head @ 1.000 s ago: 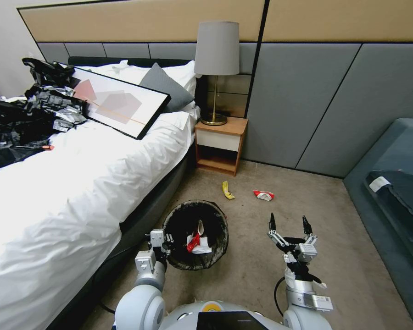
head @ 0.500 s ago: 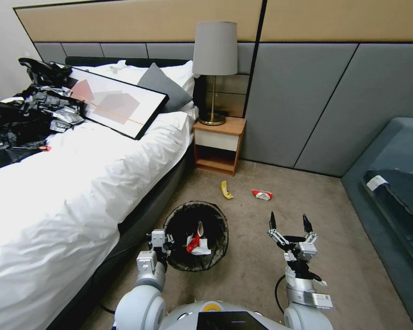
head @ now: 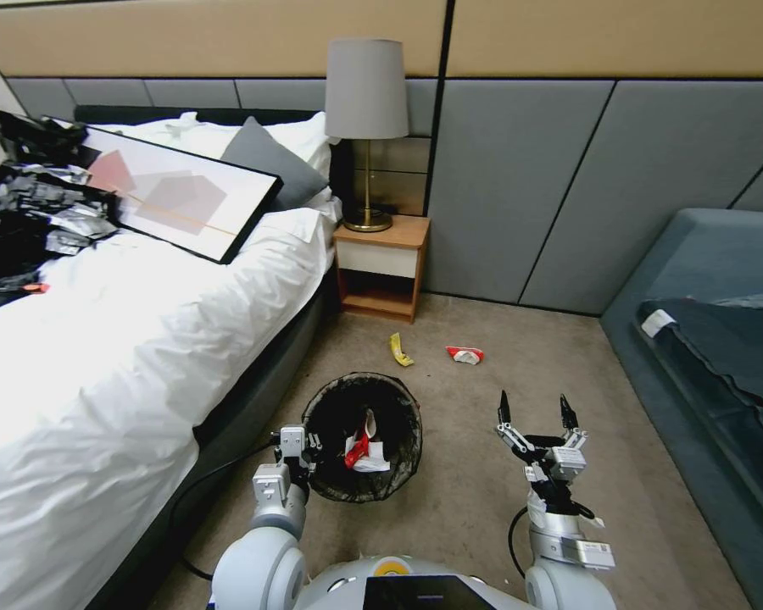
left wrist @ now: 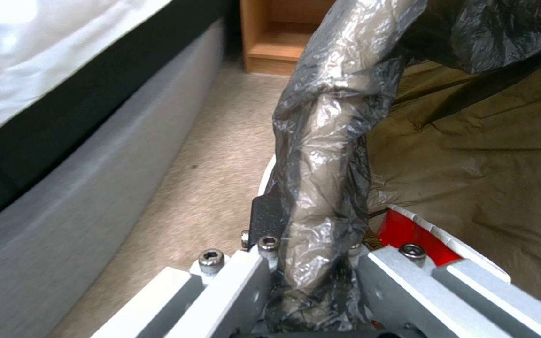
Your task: Pick up the trash bin, then pick up the garbage from the floor and place it into the trash bin.
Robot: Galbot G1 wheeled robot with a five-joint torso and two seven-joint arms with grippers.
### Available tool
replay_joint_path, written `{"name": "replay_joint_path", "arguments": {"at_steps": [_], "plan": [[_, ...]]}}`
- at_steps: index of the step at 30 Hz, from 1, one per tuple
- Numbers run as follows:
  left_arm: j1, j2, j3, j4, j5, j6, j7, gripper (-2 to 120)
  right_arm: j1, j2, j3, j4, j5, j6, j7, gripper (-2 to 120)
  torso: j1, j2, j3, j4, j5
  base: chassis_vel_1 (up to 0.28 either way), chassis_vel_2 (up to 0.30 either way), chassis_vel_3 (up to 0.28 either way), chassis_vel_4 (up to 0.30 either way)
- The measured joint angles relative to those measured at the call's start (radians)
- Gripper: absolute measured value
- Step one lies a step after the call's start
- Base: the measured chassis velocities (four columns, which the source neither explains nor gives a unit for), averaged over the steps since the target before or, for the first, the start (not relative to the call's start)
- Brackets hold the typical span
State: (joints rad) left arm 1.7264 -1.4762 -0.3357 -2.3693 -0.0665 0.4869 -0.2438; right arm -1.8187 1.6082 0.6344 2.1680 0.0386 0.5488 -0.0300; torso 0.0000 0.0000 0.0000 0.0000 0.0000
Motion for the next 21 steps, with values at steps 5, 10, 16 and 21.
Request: {"name": "replay_joint_path", "arguments": {"at_steps": [5,10,16,21], "plan": [[0.0,0.0,0.0,0.0,-0.005,-0.018,-0.002,0,0.005,0.0,0.005,-0.003,-0.008,0.0,0.003,100,0.0,0.0,0.0,-0.0001,-0.0001,-0.007,-0.009,-0.004,-0.01],[0.001,0.0,0.004,0.0,-0.007,-0.026,-0.008,0,0.005,0.0,0.006,-0.004,-0.013,-0.003,-0.001,100,0.0,0.0,0.0,0.0001,0.0,0.0,0.0,0.0,0.0],[0.002,0.001,0.006,-0.002,-0.005,-0.027,-0.009,0,0.005,0.0,0.002,-0.004,-0.014,-0.008,-0.009,100,0.0,0.0,0.0,0.0001,0.0,0.0,0.0,0.0,0.0],[0.003,0.002,0.006,-0.003,-0.003,-0.027,-0.008,0,0.008,0.0,0.002,-0.005,-0.014,-0.01,-0.02,100,0.0,0.0,0.0,0.0001,0.0,0.0,0.0,0.0,0.0]]}}
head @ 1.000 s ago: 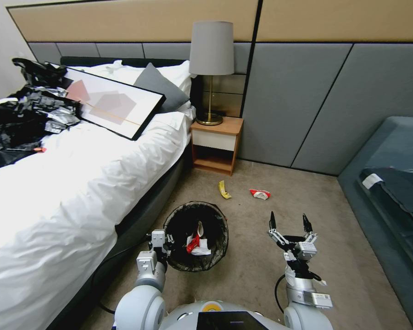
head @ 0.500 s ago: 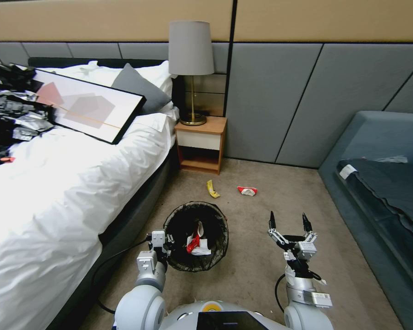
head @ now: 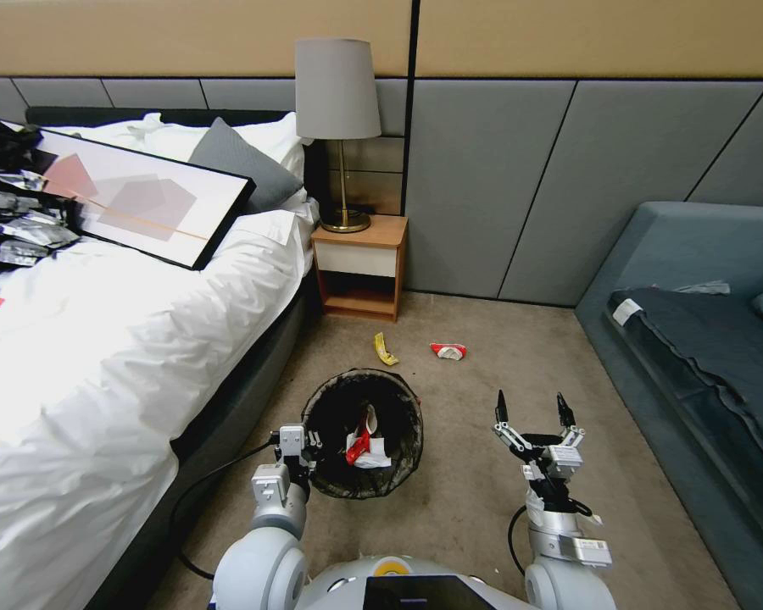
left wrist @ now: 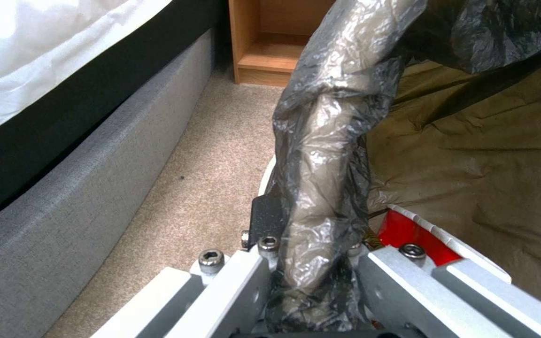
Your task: Pick up the trash bin, then pick up the garbage from the floor and place it into the trash bin.
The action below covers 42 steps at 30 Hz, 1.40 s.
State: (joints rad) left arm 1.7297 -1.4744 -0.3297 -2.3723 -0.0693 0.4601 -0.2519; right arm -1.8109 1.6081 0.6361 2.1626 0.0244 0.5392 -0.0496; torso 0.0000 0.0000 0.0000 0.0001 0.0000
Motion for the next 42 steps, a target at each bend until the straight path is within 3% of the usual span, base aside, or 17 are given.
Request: {"name": "replay_joint_path", "arguments": {"at_steps": [14,42], "plan": [[-0.001,-0.002,0.004,0.002,0.002,-0.001,0.0,0,0.012,0.0,0.003,-0.014,-0.001,0.003,-0.008,100,0.0,0.0,0.0,-0.0001,0.0,-0.048,0.049,0.043,-0.04],[-0.006,-0.008,0.003,0.004,0.003,-0.001,-0.008,0,0.025,0.0,0.002,-0.028,-0.003,0.009,-0.022,100,0.0,0.0,0.0,-0.0001,-0.0002,-0.211,0.212,0.204,-0.206]]}}
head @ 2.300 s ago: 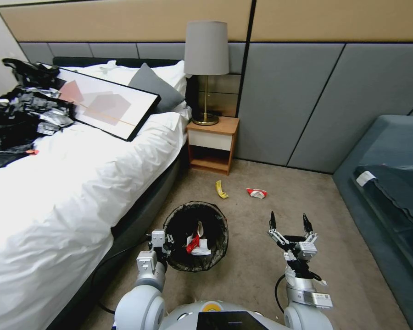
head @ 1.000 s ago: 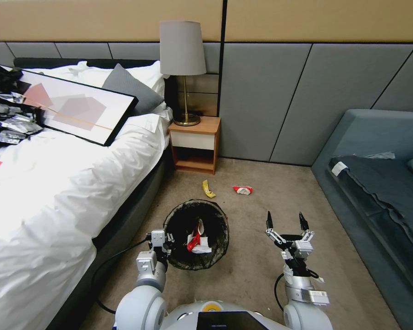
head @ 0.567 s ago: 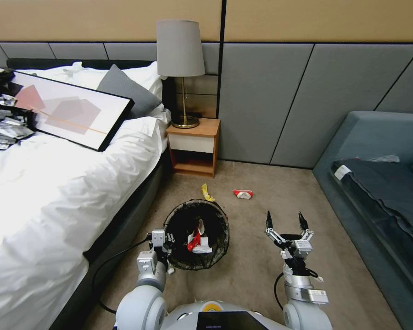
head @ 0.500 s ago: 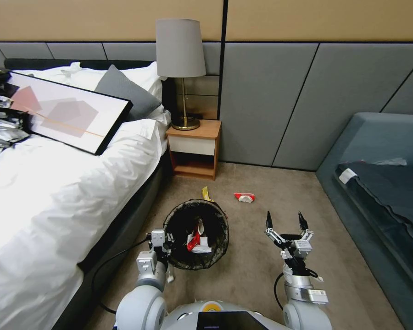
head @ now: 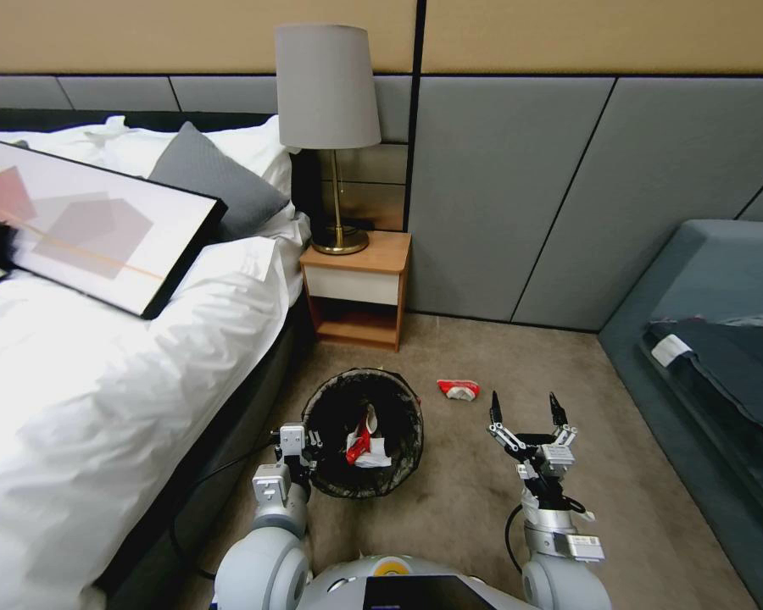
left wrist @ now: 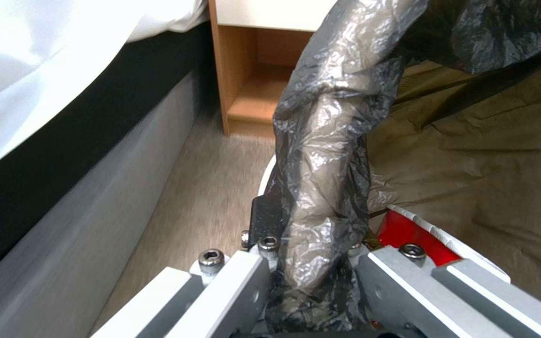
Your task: Pick up the trash bin, then pick up the garbage from the floor and place it into the trash bin.
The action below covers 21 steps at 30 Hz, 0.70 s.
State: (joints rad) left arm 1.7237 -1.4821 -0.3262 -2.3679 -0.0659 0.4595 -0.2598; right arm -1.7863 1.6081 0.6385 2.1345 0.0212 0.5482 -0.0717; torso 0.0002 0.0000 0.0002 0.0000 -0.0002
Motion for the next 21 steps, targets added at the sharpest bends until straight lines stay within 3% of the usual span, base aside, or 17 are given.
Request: {"name": "replay_joint_path", "arguments": {"at_steps": [21], "plan": [[0.006,-0.005,0.003,0.005,0.008,0.001,0.0,0,0.059,0.0,0.016,-0.033,-0.005,0.028,-0.027,100,0.0,0.0,0.0,0.0,0.0002,-0.001,0.002,0.004,-0.004]]}}
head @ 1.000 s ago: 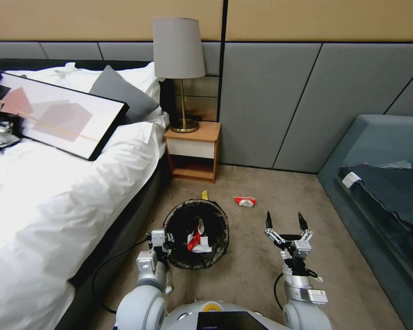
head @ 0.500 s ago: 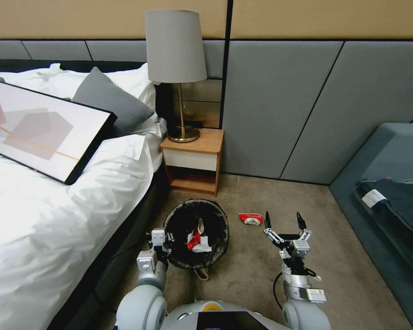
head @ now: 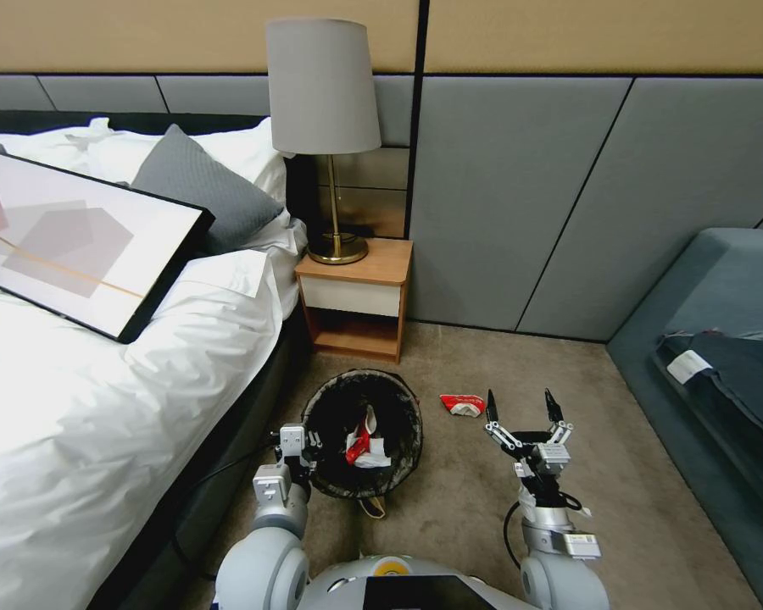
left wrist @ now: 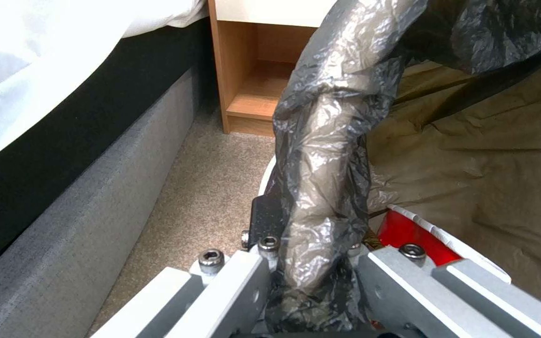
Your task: Pick up the trash bin, then pick up the garbage from the floor and place it into the trash bin.
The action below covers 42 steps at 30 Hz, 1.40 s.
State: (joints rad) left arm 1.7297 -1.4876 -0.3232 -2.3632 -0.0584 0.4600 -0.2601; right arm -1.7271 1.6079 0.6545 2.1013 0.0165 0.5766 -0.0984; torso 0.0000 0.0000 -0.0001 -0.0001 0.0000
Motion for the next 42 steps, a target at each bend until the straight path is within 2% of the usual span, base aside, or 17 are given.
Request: {"name": "replay_joint_path", "arguments": {"at_steps": [4,8,14,16,19,21,23,24,26,27,29,36,42], "plan": [[0.003,0.004,0.0,0.0,0.0,0.0,0.0,0,0.055,-0.02,0.011,-0.018,-0.037,-0.015,0.023,100,0.0,0.0,0.0,0.0001,0.0,0.0,0.0,0.0,0.0],[0.003,0.009,-0.003,-0.006,0.0,0.001,0.001,0,0.152,-0.077,0.018,-0.06,-0.076,-0.067,0.04,100,0.0,0.0,0.0,0.0001,0.0,0.0,0.0,0.0,0.0],[0.004,0.011,-0.004,-0.008,0.0,0.004,0.001,0,0.251,-0.152,0.01,-0.146,-0.081,-0.159,-0.006,100,0.0,0.0,0.0,0.0002,0.0001,0.0,0.0,0.0,0.0],[0.006,0.013,-0.006,-0.009,0.001,0.006,0.002,0,0.3,-0.195,0.009,-0.222,-0.098,-0.201,-0.097,100,0.0,0.0,0.0,0.0001,0.0003,0.0,0.0,0.0,0.0],[0.008,0.013,-0.009,-0.01,0.001,0.007,0.002,0,0.328,-0.218,0.009,-0.269,-0.115,-0.212,-0.147,100,0.0,0.0,0.0,0.0001,0.0001,0.0,0.0,0.0,0.0],[0.009,0.014,-0.011,-0.012,0.003,0.009,0.003,0,0.362,-0.249,0.012,-0.342,-0.145,-0.224,-0.235,100,0.0,0.0,0.0,0.0001,0.0003,0.0,0.0,0.0,0.0],[0.009,0.014,-0.011,-0.012,0.003,0.009,0.004,0,0.374,-0.26,0.016,-0.367,-0.162,-0.224,-0.273,100,0.0,0.0,0.0,0.0,0.0002,0.0,0.0,0.0,0.0],[0.009,0.014,-0.011,-0.012,0.005,0.009,0.004,0,0.398,-0.275,0.02,-0.412,-0.187,-0.211,-0.337,100,0.0,0.0,0.0,-0.0002,-0.0002,0.0,0.0,0.0,0.0],[0.009,0.014,-0.008,-0.011,0.009,0.009,0.004,0,0.434,-0.293,0.019,-0.474,-0.222,-0.18,-0.405,100,0.0,0.0,0.0,0.0,0.0006,0.0,0.0,0.0,0.0],[0.009,0.014,-0.008,-0.011,0.009,0.009,0.004,0,0.434,-0.293,0.019,-0.474,-0.222,-0.18,-0.405,100,0.0,0.0,0.0,0.0,0.0006,0.0,0.0,0.0,0.0],[0.008,0.014,-0.002,-0.008,0.015,0.009,0.004,0,0.478,-0.313,0.016,-0.542,-0.264,-0.16,-0.478,100,0.0,0.0,0.0,0.0001,-0.0002,0.0,0.0,0.0,0.0],[0.01,0.01,0.001,-0.008,0.021,0.01,0.005,0,0.591,-0.34,0.004,-0.704,-0.364,-0.12,-0.607,100,0.0,0.0,0.0,0.0002,0.0001,0.0,0.0,0.0,0.0],[0.014,0.006,-0.002,-0.009,0.025,0.01,0.005,0,0.657,-0.338,0.0,-0.812,-0.427,-0.104,-0.622,100,0.0,0.0,0.0,0.0003,0.0,0.0,0.0,0.0,0.0]]}}
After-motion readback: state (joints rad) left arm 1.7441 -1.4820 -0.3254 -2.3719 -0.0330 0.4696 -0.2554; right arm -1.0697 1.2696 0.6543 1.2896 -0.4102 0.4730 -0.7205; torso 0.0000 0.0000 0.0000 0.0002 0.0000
